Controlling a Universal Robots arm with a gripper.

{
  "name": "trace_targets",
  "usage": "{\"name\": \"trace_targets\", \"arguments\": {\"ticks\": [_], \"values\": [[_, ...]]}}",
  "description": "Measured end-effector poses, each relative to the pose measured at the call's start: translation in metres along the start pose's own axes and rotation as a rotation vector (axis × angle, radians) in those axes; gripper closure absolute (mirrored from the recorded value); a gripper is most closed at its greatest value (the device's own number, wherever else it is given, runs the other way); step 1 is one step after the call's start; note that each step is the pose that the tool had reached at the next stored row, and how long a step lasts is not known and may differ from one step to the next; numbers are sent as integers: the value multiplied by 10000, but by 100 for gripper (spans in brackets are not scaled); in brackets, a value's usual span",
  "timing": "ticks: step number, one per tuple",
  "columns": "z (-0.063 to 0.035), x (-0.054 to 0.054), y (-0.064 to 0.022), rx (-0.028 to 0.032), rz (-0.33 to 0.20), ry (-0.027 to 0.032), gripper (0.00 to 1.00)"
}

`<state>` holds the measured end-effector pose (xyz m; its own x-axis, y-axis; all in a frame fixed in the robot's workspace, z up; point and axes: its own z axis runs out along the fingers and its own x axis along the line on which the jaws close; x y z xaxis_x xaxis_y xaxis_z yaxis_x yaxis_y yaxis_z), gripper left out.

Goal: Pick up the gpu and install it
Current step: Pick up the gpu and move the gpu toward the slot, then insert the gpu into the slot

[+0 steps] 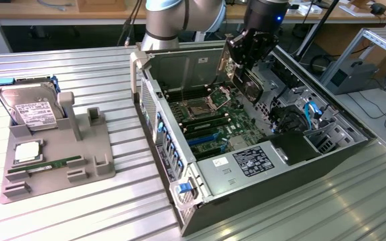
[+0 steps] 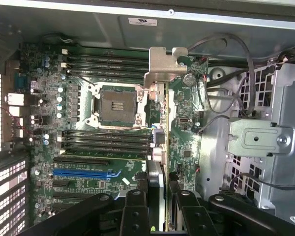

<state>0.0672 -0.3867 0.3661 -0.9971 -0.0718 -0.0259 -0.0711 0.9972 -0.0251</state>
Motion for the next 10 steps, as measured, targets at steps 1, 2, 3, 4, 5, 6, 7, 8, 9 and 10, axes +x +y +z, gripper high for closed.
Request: {"name": "trace_targets", "arguments": {"ticks": [1, 2, 3, 4, 5, 6, 7, 8, 9, 10], "values": [[0, 0, 0, 0, 0, 0, 73], [0, 0, 0, 0, 0, 0, 73], [0, 0, 0, 0, 0, 0, 73], [0, 0, 0, 0, 0, 0, 73], [0, 0, 0, 0, 0, 0, 73], [0, 0, 0, 0, 0, 0, 73], [0, 0, 0, 0, 0, 0, 73], [0, 0, 0, 0, -1, 0, 73], [0, 0, 0, 0, -10, 0, 73], [0, 0, 0, -2, -71, -1, 73]]}}
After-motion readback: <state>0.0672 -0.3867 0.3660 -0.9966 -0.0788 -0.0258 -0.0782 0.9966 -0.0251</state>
